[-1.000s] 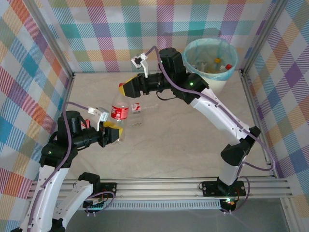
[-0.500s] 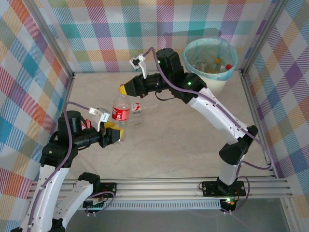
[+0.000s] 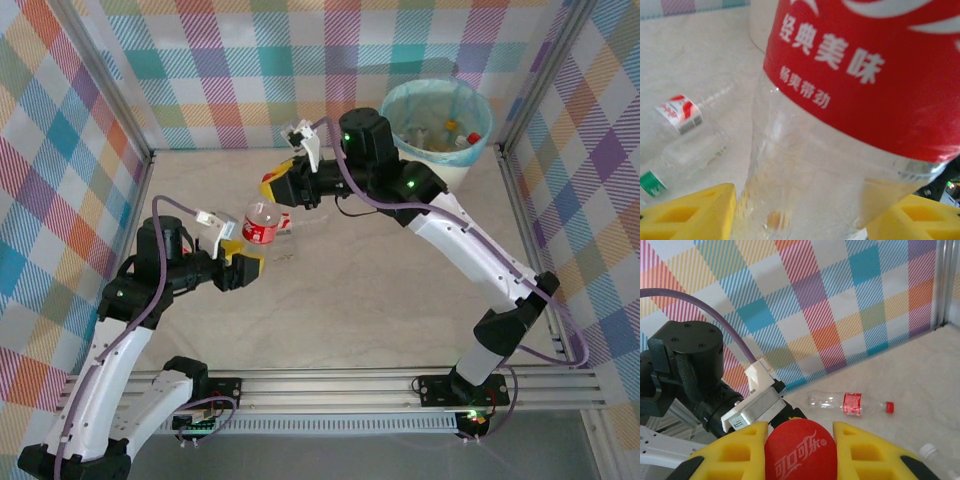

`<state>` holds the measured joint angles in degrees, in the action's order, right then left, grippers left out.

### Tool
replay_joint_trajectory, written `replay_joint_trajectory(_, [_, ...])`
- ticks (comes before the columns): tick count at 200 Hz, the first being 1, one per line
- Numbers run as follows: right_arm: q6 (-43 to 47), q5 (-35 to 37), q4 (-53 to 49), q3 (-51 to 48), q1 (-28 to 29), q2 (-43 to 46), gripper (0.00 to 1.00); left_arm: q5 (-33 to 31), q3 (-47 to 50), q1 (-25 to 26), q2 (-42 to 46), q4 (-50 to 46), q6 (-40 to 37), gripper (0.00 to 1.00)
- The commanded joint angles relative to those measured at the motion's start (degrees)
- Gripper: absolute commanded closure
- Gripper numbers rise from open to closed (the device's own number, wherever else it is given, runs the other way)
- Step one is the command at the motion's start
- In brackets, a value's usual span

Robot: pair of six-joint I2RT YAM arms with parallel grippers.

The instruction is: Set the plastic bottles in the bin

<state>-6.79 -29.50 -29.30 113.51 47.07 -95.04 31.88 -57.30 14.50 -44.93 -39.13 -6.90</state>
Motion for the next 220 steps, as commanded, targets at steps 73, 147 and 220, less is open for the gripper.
replay_joint_trajectory(73, [0.64, 0.11, -3.64, 2.87, 0.39, -0.94, 1.0, -9.79, 6.6, -0.62, 10.56, 3.18, 0.57, 0.16])
replay_joint_trajectory(147, [2.97, 10.16, -9.76, 14.02, 0.09, -3.48, 1.0, -13.23, 3.63, -0.62, 12.44, 2.16, -0.64, 0.0])
replay_joint_trajectory(220, [7.93, 24.41, -15.9, 24.83, -1.91, -3.32, 1.0, -15.8, -1.83, -0.62, 12.33, 4.13, -3.54, 0.0])
